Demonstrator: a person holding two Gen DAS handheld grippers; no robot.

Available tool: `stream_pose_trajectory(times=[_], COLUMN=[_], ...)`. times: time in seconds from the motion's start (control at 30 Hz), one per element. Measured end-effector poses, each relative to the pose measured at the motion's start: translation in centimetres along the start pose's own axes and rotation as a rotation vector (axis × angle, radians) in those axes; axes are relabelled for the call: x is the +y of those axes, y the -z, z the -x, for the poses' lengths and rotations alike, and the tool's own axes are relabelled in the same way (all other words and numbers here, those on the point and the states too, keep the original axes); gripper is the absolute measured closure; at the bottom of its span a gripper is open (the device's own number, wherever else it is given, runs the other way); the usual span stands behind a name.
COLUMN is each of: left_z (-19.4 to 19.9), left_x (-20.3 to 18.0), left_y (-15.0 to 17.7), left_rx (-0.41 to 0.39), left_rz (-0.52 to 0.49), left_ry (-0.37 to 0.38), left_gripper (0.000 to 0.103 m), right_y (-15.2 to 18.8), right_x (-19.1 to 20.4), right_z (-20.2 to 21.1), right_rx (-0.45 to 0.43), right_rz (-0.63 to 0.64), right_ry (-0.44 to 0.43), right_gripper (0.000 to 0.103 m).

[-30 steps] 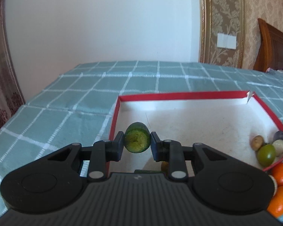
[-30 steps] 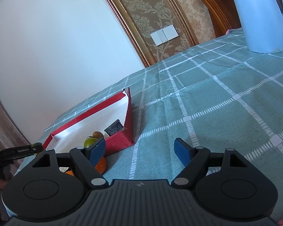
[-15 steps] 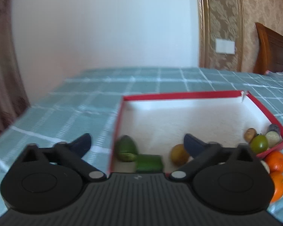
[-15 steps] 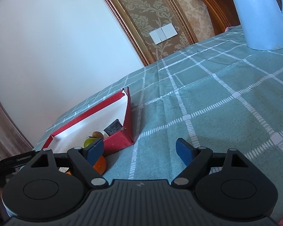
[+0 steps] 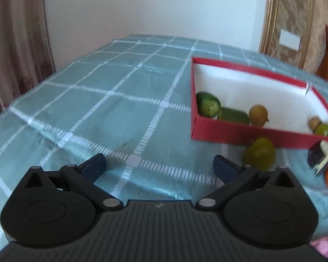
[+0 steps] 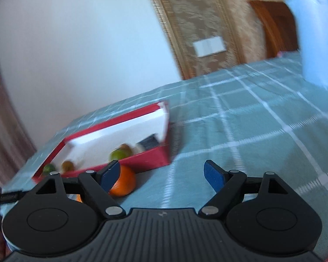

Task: Organize fruits
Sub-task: 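Move the right gripper to an orange and close on it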

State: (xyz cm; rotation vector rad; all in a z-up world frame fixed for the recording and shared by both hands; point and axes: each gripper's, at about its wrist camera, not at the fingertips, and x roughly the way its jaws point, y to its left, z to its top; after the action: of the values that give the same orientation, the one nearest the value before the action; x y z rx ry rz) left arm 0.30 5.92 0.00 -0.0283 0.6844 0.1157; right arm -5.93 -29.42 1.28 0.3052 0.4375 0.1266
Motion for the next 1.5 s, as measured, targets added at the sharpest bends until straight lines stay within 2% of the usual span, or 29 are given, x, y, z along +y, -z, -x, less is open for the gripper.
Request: stream_pose_trajectory(times=[0.07,0.17,0.3,0.5,0.53,0.6,0.67,1.03,1.13,1.2,1.5], left_z=[0.1,0.0,0.0,-0.1,-0.1,-0.1,0.0,0.0,0.0,0.0,0.0], left_x=[-0.3,0.2,0.1,0.0,0.0,0.0,0.0,0.0,0.0,0.0,0.1], left_y=[0.0,0.1,0.3,0.1,0.1,0.2,0.2,0.2,0.2,0.2,0.2], left_rx=[-0.008,0.0,-0.003,-0.003,-0.003,-0.003,-0.003,-0.004,-0.004,-0.004,-0.004], left_rz=[-0.025,0.0,-0.006,-0.006,-0.006,-0.006,-0.006,-0.006,-0.005,-0.005,-0.005], left_ry=[-0.005,0.021,0.019,0.02,0.02,0.02,0.019,0.02,0.02,0.02,0.02], left_gripper=[0.0,0.0,0.0,0.0,0.0,0.0,0.0,0.0,0.0,0.0,0.0], right_y=[0.4,1.1,1.6,1.8,2.0,2.1,2.1,2.1,2.1,2.2,2.3], right_x=[2.1,5.1,6.7,6.9,7.0,7.2,7.5,7.9,8.1,8.0,8.0], right_z=[0.2,0.1,-0.8,-2.1,-2.3,-2.8,-3.1,-4.2,-4.3,-4.3,-4.2], right_rx=[0.018,0.043,0.072,0.11,0.116,0.143,0.153,0.189,0.192,0.192,0.188], right_rz=[0.069,0.167,0.202,0.187,0.19,0.199,0.214,0.201,0.21,0.207,0.212], right_ry=[-0.032,-0.056,-0.067,-0.044,-0.036,-0.038,-0.034,-0.037,-0.017,-0.014,-0.011], right_gripper=[0.019,0.019,0.019,0.021,0.024,0.04,0.044,0.046,0.051,0.059,0.06])
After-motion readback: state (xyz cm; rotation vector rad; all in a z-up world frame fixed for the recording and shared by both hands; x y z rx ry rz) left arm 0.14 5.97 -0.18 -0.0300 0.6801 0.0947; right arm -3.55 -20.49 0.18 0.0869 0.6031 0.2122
